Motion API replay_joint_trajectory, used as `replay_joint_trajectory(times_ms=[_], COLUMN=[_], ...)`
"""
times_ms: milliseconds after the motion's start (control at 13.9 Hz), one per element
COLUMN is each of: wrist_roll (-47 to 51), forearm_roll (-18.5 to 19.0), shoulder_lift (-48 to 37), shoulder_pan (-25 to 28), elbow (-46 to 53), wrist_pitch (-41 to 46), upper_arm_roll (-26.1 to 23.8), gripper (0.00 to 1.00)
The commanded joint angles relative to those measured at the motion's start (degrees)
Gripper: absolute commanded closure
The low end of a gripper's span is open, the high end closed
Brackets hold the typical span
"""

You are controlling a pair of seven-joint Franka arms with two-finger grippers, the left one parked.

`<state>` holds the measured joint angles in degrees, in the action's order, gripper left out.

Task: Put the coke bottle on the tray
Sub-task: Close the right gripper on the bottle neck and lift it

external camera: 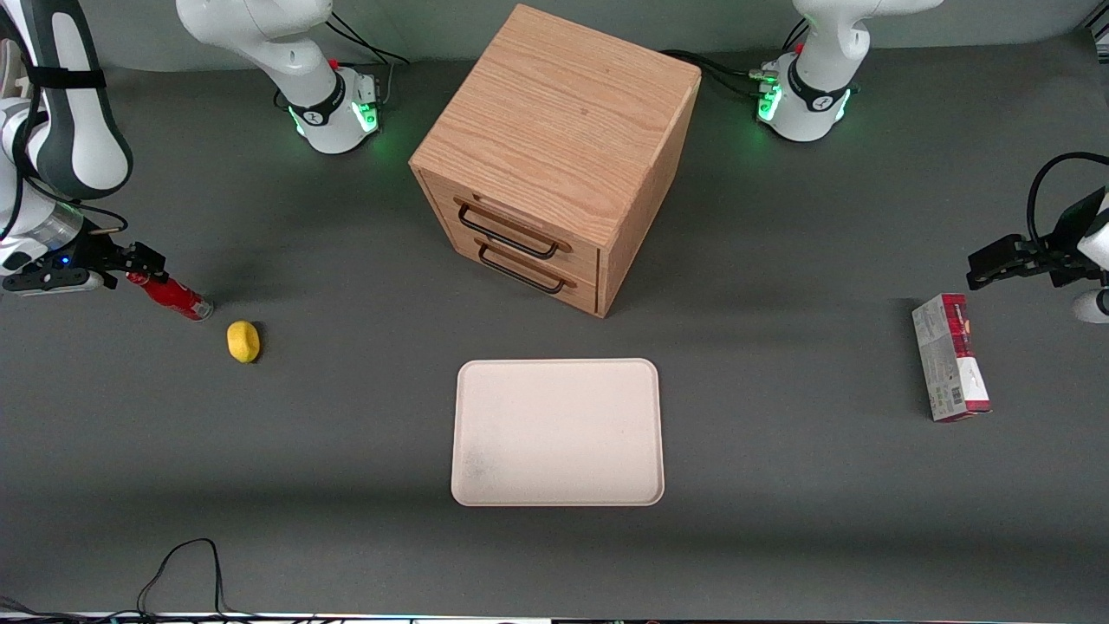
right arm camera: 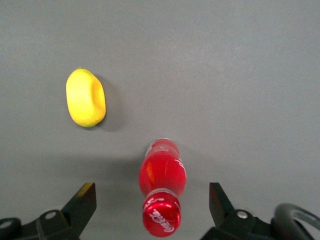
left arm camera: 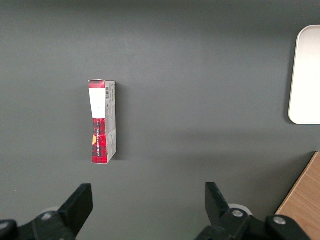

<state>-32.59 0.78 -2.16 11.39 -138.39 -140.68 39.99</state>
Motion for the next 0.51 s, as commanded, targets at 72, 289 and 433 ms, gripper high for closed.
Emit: replay_joint_trajectory(times_ms=[72, 289, 433], wrist_roll=[-3.1, -4.2, -4.2], forearm_roll=[-1.7, -1.7, -1.7], shoulder_lift=[1.1, 2.5, 2.6], shoulder_pan=[-0.3, -0.3, -0.4], elbow=[-0.9, -0.8, -0.7], wrist_pitch=[-2.3, -2.3, -1.9], upper_arm_roll=[0.5, 0.5, 0.5], gripper=[0.02, 0.3, 0.77])
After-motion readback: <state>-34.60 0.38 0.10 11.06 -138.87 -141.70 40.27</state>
